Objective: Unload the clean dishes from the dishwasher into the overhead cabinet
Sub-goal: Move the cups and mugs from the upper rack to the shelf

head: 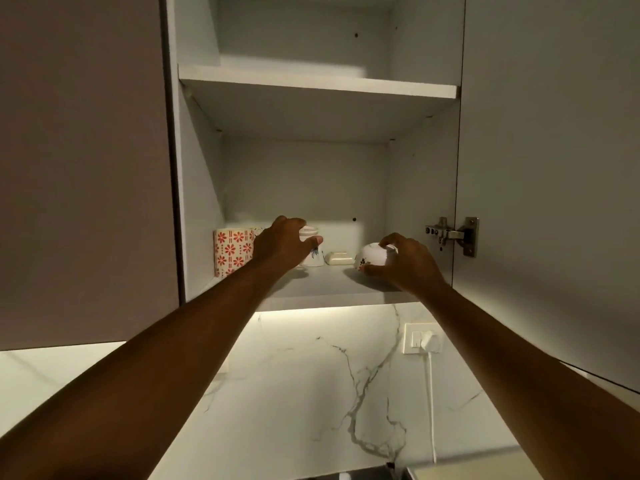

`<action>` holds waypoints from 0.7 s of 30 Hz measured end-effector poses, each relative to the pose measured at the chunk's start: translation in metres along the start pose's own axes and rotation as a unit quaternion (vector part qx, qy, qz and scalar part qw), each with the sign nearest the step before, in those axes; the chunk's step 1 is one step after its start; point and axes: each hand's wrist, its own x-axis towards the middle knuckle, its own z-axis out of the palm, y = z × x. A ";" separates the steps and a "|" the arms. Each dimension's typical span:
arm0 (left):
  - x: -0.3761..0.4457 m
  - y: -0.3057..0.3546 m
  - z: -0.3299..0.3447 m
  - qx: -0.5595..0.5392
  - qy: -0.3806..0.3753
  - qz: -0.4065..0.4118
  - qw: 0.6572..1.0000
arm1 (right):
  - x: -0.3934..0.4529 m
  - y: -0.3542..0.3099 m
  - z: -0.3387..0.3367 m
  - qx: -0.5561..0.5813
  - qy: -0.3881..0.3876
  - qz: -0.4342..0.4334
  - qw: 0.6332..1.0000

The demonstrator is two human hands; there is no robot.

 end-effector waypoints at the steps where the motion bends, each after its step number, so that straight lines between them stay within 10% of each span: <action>1: 0.007 -0.001 0.008 0.000 -0.009 -0.004 1.000 | 0.003 0.001 0.002 -0.002 -0.010 0.005 1.000; 21: 0.051 -0.016 0.058 -0.001 -0.070 -0.076 0.995 | 0.052 0.023 0.018 0.024 -0.091 0.037 0.995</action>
